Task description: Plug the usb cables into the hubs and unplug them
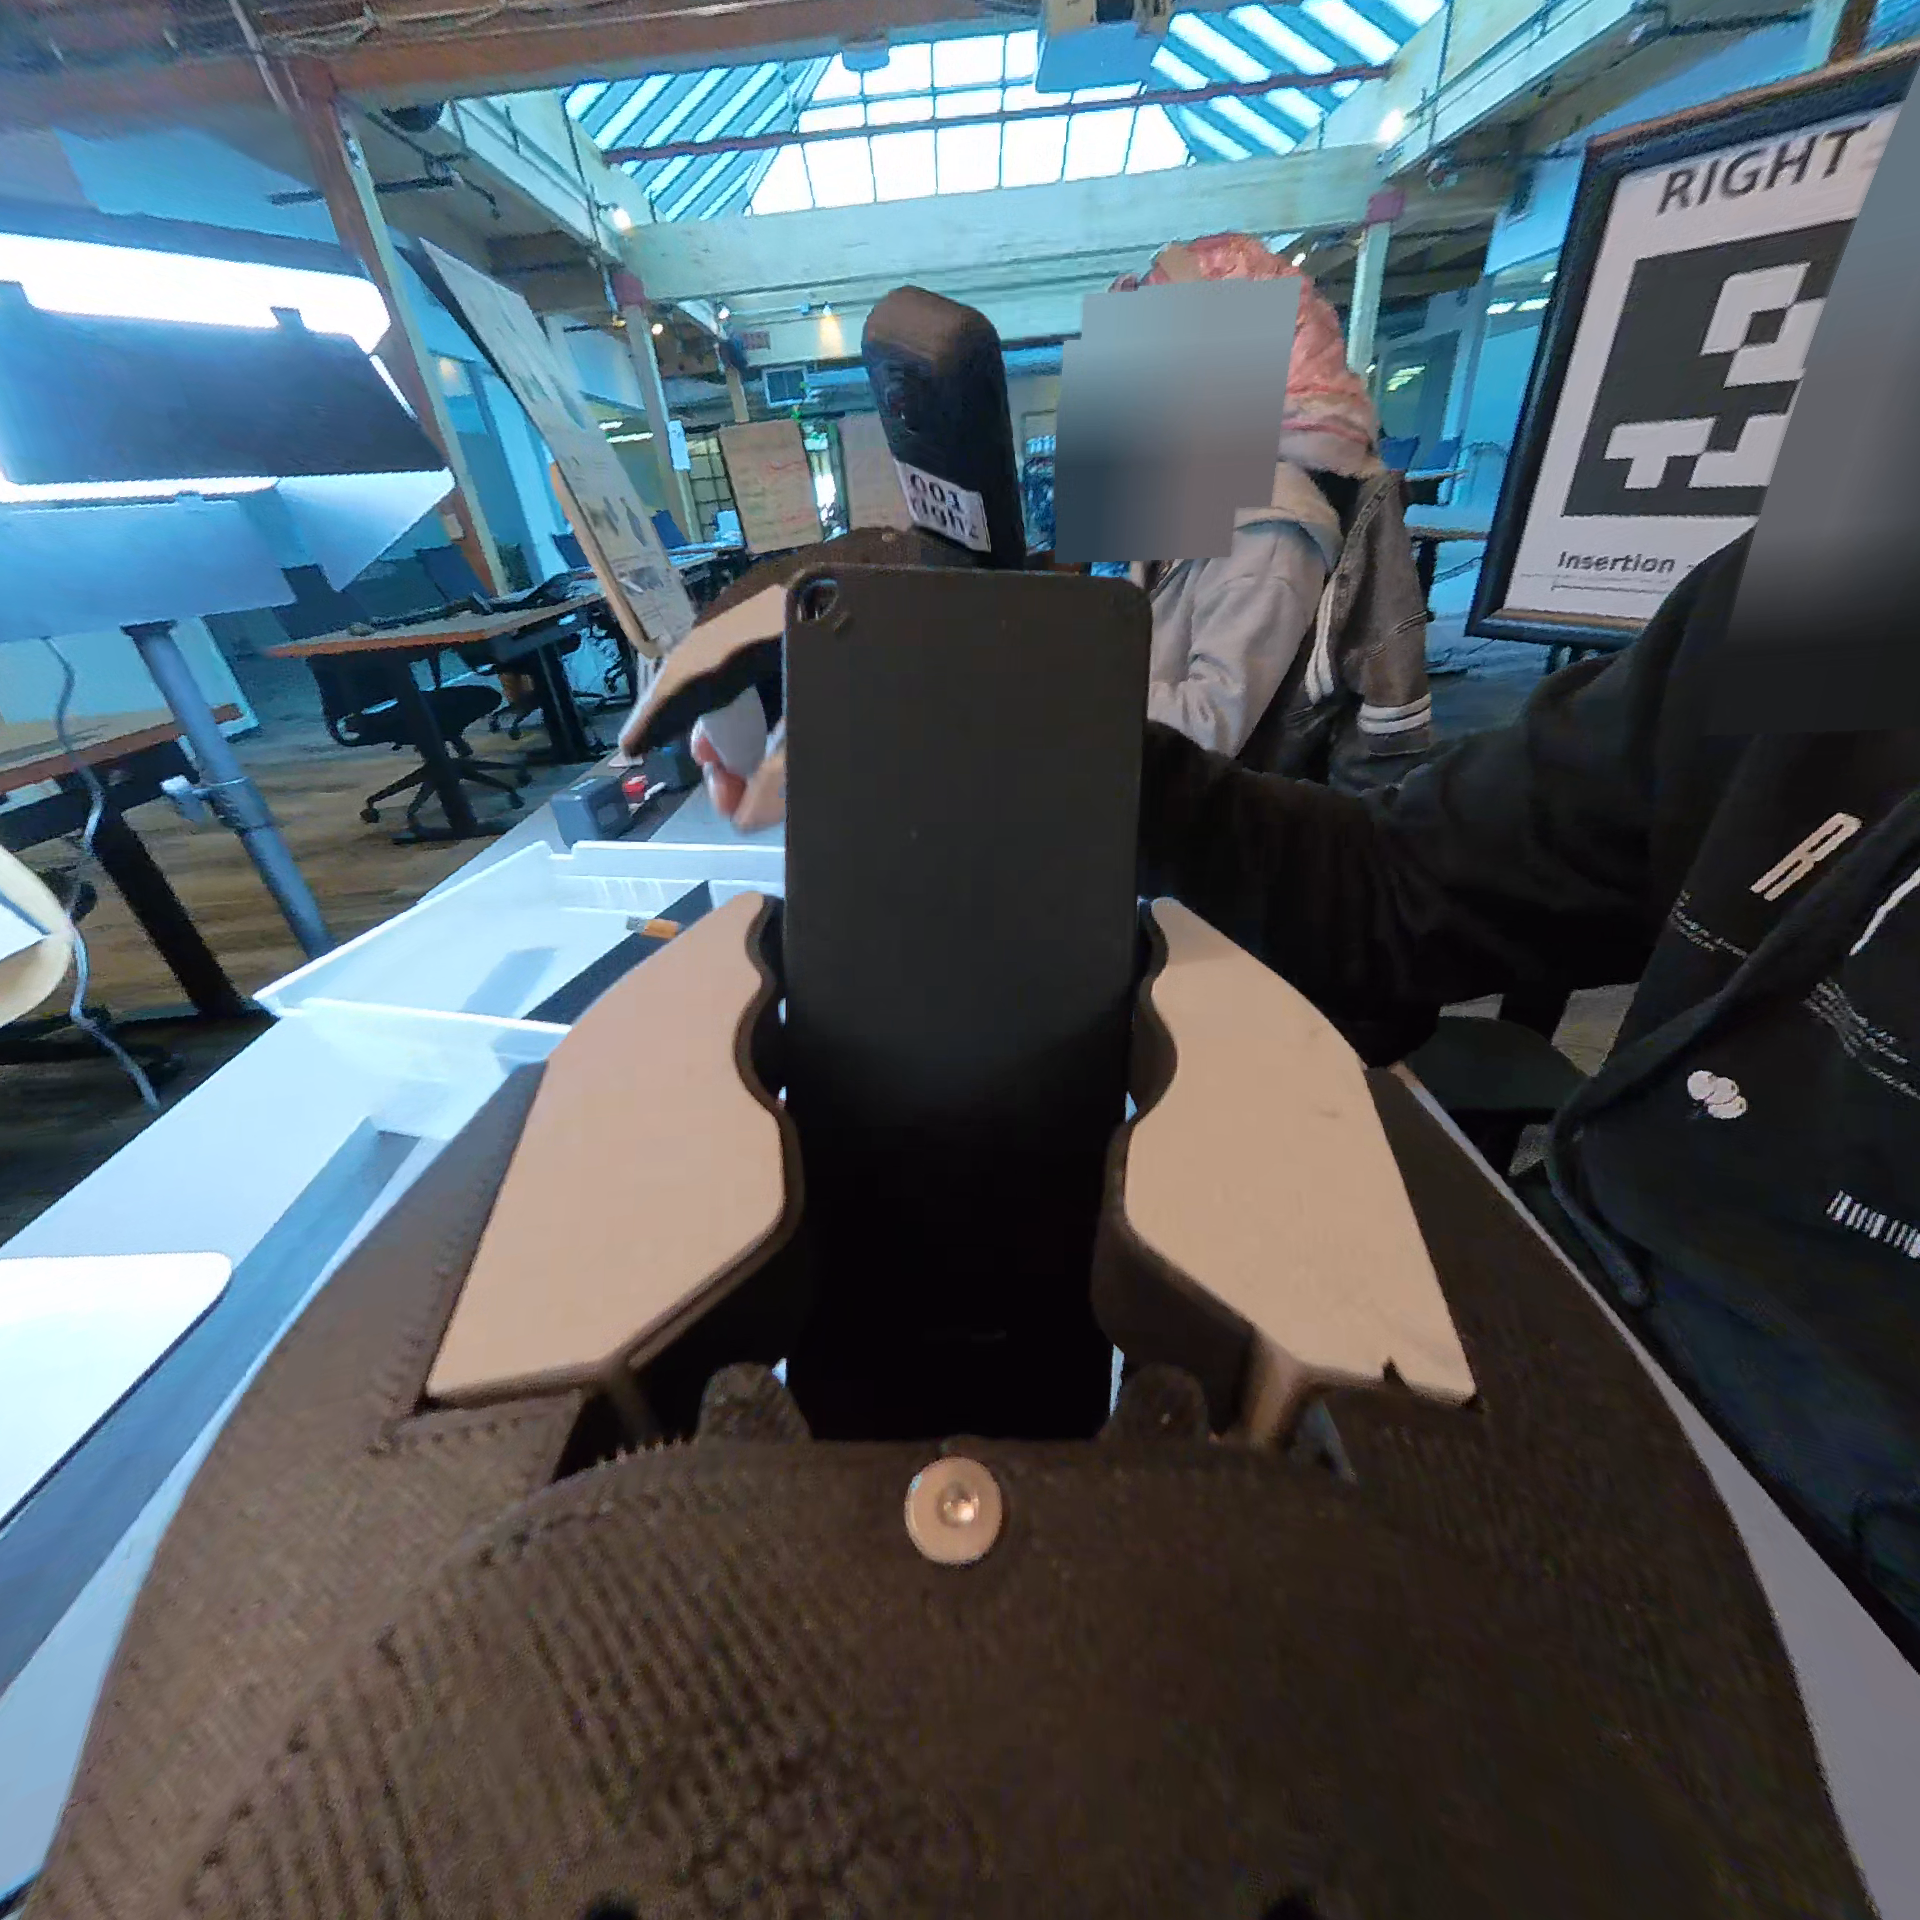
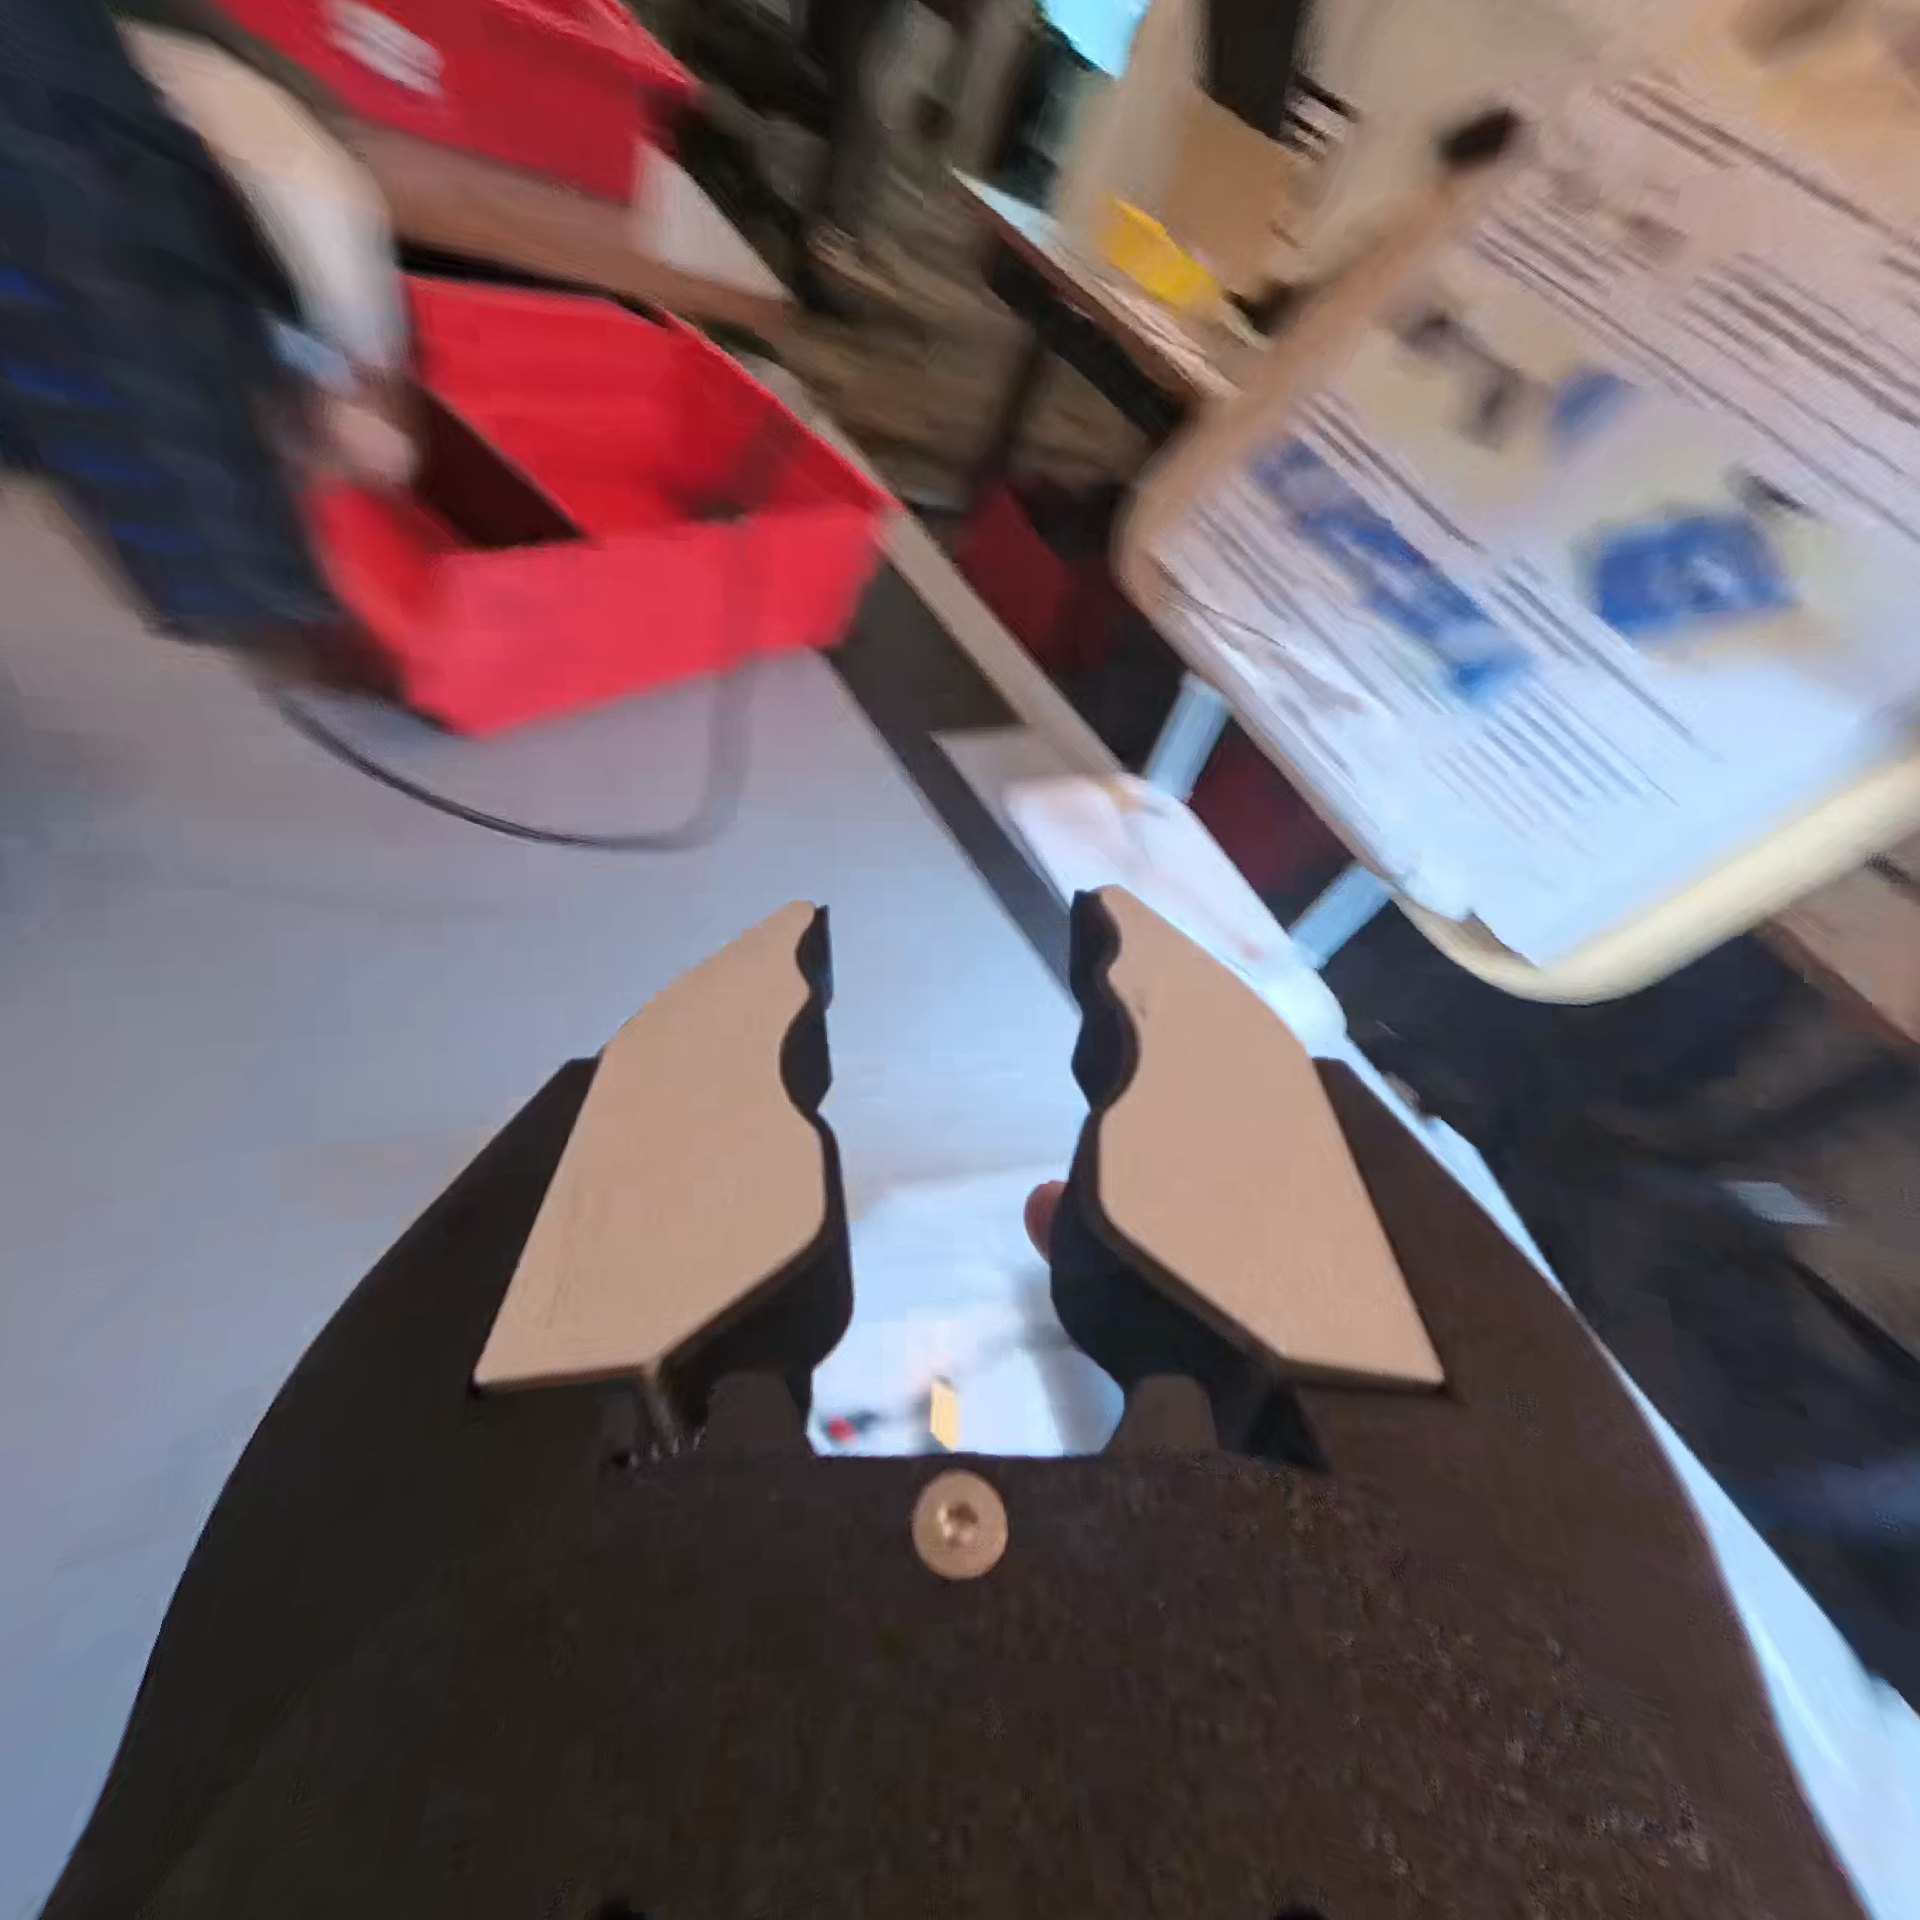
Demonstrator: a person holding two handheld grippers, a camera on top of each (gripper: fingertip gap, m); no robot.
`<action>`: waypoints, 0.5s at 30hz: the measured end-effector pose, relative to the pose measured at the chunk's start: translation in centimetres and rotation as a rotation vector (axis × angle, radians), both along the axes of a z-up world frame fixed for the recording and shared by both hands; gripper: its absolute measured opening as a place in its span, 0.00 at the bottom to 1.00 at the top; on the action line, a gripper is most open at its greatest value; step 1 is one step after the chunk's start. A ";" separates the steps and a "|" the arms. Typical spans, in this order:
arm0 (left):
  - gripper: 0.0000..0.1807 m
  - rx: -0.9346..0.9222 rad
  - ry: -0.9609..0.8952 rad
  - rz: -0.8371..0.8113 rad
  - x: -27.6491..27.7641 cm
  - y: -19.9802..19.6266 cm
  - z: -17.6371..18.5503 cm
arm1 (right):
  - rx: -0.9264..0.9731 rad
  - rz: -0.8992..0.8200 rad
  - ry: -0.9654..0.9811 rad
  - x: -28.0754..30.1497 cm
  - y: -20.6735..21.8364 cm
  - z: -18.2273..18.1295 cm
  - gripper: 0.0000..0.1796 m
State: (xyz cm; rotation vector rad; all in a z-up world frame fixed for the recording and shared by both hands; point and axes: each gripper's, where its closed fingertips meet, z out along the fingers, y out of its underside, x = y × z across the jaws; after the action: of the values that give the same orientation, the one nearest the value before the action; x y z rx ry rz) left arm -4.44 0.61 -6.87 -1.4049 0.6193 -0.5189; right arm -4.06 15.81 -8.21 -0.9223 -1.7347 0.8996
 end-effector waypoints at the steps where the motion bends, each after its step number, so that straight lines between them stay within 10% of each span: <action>1: 0.35 0.011 -0.018 -0.013 0.4 0.0 0.2 | -0.034 0.112 -0.010 -0.3 -3.1 -0.2 0.26; 8: 0.35 0.197 -0.245 -0.036 1.9 -0.1 3.8 | -0.225 0.526 -0.081 -3.3 -18.5 -5.8 0.43; 15: 0.34 0.190 -0.256 0.009 0.6 -0.4 4.8 | -0.169 0.503 -0.089 -2.6 -17.2 -5.2 0.31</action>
State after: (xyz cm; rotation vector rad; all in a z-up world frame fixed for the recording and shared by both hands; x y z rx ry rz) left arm -3.84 0.21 -2.06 -1.1389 0.4427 -0.6057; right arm -6.71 -1.39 -13.43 -0.6434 -2.0337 1.3639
